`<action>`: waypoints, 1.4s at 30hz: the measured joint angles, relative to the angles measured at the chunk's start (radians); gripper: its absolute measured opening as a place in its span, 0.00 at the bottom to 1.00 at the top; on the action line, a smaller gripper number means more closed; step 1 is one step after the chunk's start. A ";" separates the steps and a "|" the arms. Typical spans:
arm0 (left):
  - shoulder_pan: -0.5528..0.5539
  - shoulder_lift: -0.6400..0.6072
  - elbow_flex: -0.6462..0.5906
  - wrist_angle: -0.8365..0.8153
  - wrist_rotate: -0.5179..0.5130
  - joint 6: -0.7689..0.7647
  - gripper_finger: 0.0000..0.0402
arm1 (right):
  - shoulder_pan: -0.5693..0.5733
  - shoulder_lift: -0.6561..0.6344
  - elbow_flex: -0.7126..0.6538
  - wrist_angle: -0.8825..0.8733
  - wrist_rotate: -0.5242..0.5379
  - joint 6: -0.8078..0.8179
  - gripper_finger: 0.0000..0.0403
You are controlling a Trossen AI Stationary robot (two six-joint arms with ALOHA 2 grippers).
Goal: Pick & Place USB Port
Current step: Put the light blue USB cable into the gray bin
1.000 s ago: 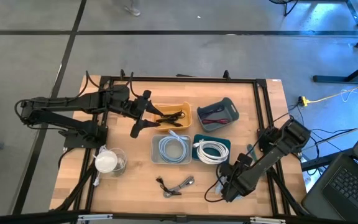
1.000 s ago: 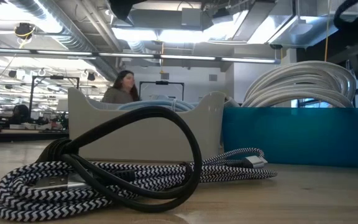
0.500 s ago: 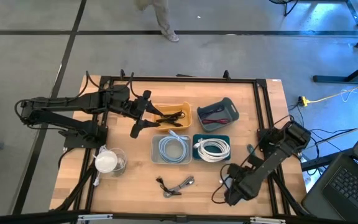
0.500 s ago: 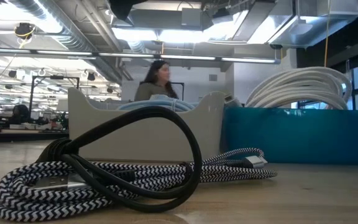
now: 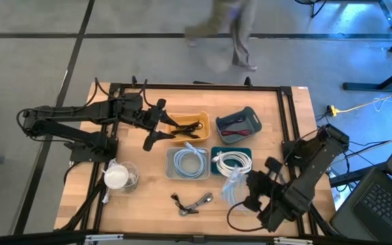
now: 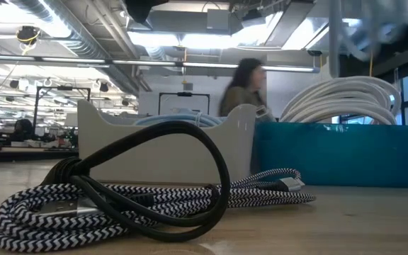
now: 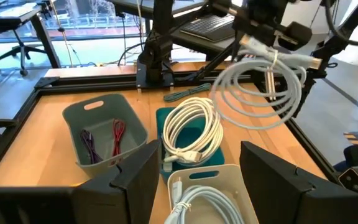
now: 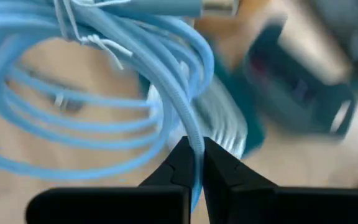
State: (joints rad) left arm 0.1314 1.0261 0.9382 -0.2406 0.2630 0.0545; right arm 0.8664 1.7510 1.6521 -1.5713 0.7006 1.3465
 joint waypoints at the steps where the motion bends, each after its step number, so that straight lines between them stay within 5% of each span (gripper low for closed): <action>1: 0.000 0.003 0.000 0.002 0.000 0.000 0.52 | -0.010 -0.003 0.004 0.000 0.053 -0.025 0.04; 6: -0.015 0.005 0.000 0.016 0.007 0.042 0.52 | -0.085 -0.017 0.025 0.000 0.246 -0.181 0.04; 14: -0.060 0.018 0.000 0.226 0.069 0.087 0.52 | -0.270 -0.016 0.107 0.011 0.347 -0.459 0.04; 26: -0.070 0.213 0.000 0.433 0.052 0.113 0.52 | -0.420 -0.016 0.289 0.207 0.350 -0.989 0.04; 42: -0.079 0.271 0.000 0.602 0.183 0.036 0.52 | -0.528 -0.016 0.295 0.344 0.311 -1.227 0.04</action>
State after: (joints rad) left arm 0.0528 1.2972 0.9386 0.3618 0.4465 0.0910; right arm 0.3381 1.7351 1.9469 -1.2277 1.0119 0.1191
